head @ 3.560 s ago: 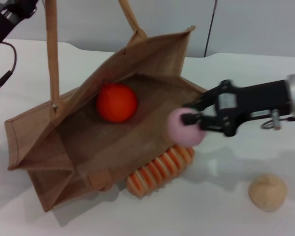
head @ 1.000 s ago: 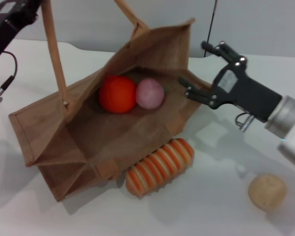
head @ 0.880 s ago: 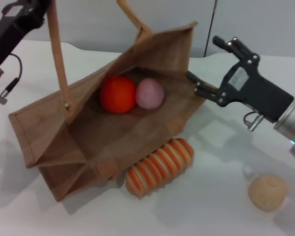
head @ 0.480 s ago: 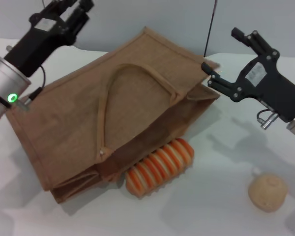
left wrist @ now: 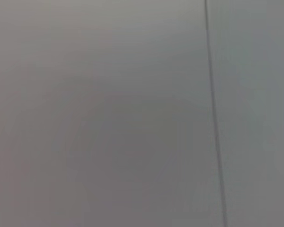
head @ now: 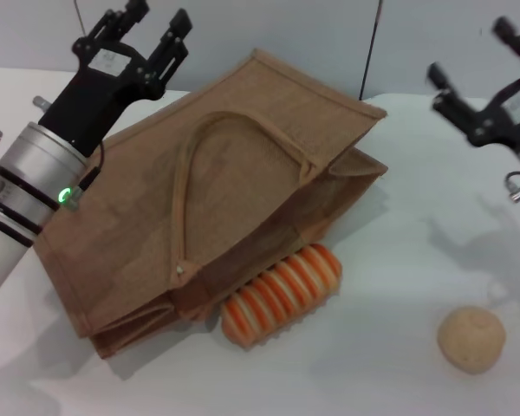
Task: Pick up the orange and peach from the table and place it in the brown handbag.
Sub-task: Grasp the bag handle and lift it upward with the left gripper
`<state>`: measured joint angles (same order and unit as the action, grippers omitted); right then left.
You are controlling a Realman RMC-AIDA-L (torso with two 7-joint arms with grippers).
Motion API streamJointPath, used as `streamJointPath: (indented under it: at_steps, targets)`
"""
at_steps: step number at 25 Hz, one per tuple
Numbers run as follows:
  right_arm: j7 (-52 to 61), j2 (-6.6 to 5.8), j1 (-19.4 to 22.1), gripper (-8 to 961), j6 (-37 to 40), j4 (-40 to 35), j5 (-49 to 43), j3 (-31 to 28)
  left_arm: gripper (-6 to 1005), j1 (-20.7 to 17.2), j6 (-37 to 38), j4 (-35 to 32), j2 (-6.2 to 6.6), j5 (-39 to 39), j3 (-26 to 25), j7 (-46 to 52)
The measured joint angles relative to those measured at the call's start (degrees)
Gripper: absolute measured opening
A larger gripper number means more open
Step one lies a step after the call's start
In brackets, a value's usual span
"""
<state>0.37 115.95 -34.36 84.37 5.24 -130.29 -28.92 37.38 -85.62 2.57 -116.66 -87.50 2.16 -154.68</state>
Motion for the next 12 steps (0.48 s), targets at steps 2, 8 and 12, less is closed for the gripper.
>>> streamJointPath:
  at_steps: [2, 8, 12]
  targets:
    - [0.3, 0.03, 0.8, 877, 0.7, 0.0, 3.2, 0.0, 628, -0.5, 0.0, 0.4, -0.17, -1.4, 0.0, -1.3]
    - [5.4, -0.21, 2.4, 877, 2.8, -1.3, 9.2, 0.0, 629, -2.2, -0.2, 0.6, -0.24, -3.8, 0.0, -1.3]
    - [10.7, -0.27, 2.5, 877, 2.9, -3.6, 9.9, 0.0, 627, -2.9, -0.4, 1.3, -0.24, -6.0, 0.0, -1.6]
